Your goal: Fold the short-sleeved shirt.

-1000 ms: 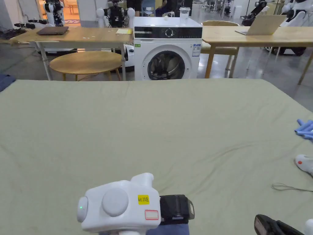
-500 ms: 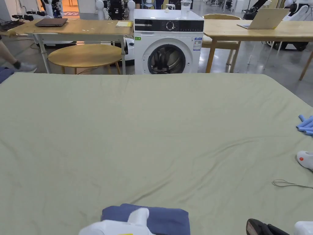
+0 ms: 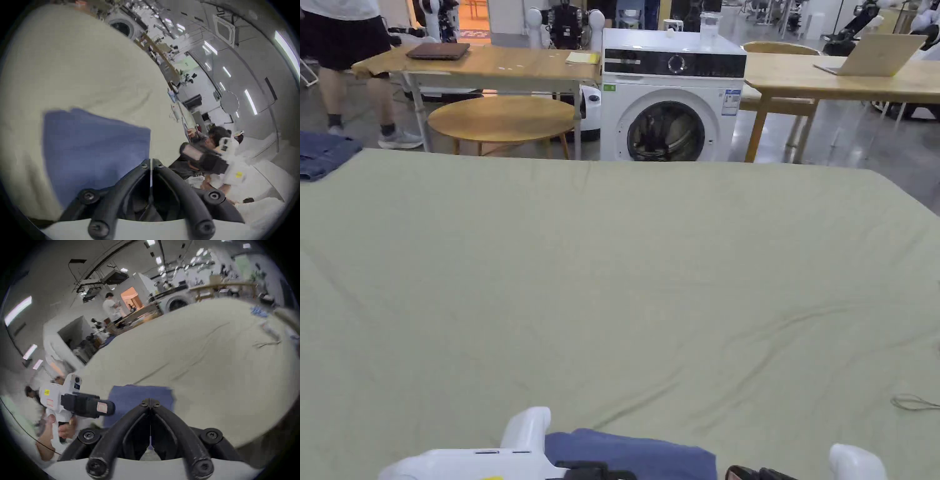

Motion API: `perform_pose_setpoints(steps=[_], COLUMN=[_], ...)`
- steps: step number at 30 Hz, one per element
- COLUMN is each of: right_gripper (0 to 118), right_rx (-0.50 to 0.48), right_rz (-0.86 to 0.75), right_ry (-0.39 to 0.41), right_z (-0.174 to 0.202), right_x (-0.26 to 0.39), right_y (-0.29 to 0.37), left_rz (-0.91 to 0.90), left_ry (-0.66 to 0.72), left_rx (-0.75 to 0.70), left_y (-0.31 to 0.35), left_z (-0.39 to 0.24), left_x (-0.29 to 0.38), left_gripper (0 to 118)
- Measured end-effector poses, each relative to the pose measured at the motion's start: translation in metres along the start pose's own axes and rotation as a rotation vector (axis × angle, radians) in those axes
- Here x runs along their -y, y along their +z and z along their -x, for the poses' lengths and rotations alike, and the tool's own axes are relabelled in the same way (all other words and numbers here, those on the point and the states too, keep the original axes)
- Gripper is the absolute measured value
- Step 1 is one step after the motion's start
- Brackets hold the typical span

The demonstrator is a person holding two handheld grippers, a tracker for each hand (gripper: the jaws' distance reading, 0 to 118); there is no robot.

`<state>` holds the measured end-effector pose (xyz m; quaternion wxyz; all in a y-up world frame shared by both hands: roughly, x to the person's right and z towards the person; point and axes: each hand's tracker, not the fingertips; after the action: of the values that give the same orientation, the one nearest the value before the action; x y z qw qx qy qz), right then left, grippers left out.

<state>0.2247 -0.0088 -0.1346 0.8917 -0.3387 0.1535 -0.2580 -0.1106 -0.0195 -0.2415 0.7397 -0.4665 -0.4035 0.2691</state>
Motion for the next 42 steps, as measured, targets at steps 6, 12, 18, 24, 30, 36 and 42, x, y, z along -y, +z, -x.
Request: perform_pose_setpoints(steps=[6,12,18,24,30,36,42], right_gripper=[0,0,0,0,0,0,0], right_rx=[-0.352,-0.468,-0.528,-0.545,-0.573,-0.522,-0.519], right_rz=[0.219,0.327,0.311,0.341,0.355,0.353,0.305], right_ry=[-0.248,-0.526,-0.606,-0.610,-0.644,-0.580,-0.482], right_z=[-0.034,-0.093,-0.114,-0.121,-0.125,-0.103,-0.079], right_x=[0.000,0.023,0.024,0.023,0.024,0.014,-0.002], right_y=[-0.088,-0.134,-0.138,-0.140,-0.141,-0.131,-0.100], left_rz=[-0.040,0.013,0.138,0.152,0.158,0.127,0.084], left_ry=[0.037,0.088,0.160,0.194,0.220,0.229,0.234], left_rx=[-0.174,-0.172,0.031,0.108,0.025,0.066,0.025], left_y=[0.055,0.055,0.026,-0.019,-0.036,-0.019,0.038], left_z=[0.045,0.084,0.110,0.114,0.126,0.112,0.117], left_x=[-0.017,-0.026,-0.030,-0.025,-0.019,-0.023,-0.039], left_gripper=[0,0,117,113,36,28,25])
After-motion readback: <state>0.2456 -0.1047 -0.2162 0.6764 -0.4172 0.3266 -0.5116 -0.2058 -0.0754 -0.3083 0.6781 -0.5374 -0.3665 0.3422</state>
